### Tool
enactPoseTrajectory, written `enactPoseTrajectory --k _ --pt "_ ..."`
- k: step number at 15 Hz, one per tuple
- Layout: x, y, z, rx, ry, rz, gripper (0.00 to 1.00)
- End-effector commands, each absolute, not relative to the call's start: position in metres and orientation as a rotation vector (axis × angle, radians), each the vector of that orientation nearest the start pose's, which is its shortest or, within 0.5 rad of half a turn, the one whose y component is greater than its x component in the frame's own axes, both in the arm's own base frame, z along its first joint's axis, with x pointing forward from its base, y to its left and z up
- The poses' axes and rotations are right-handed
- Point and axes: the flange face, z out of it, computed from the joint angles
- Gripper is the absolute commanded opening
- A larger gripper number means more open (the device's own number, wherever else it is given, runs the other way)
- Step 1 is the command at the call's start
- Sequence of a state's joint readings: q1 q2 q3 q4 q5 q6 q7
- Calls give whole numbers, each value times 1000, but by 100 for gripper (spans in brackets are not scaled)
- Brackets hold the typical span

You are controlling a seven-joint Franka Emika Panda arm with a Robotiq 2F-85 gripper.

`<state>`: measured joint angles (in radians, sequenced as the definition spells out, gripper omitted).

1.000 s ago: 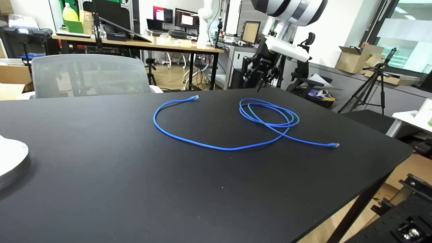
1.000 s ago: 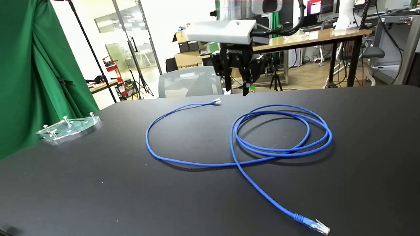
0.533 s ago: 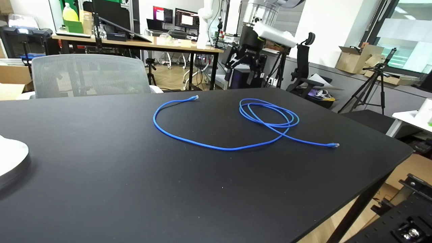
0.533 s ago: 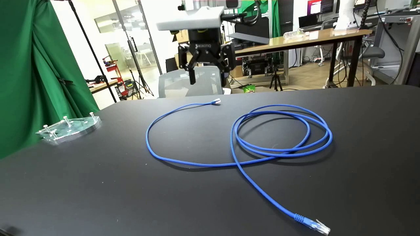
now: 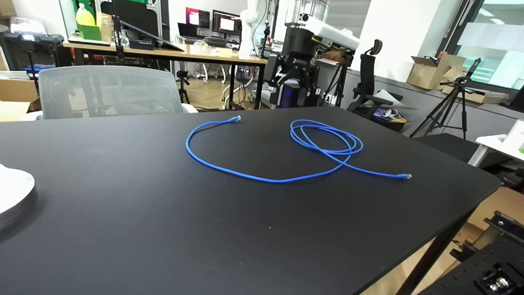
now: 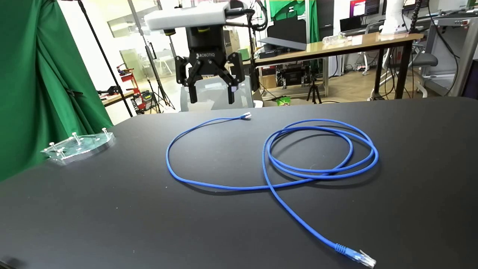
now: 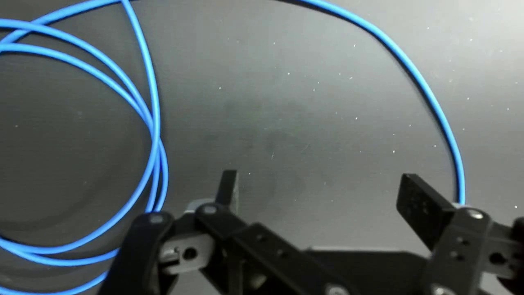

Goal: Move the cable to the right.

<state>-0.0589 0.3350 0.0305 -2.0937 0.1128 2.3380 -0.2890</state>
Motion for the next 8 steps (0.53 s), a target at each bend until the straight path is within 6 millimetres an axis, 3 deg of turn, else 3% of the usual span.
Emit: enactPoseTrajectory --k 1,8 --pt "561 -21 249 -3062 -238 150 100" --pt "542 -70 217 -3115 -129 133 100"
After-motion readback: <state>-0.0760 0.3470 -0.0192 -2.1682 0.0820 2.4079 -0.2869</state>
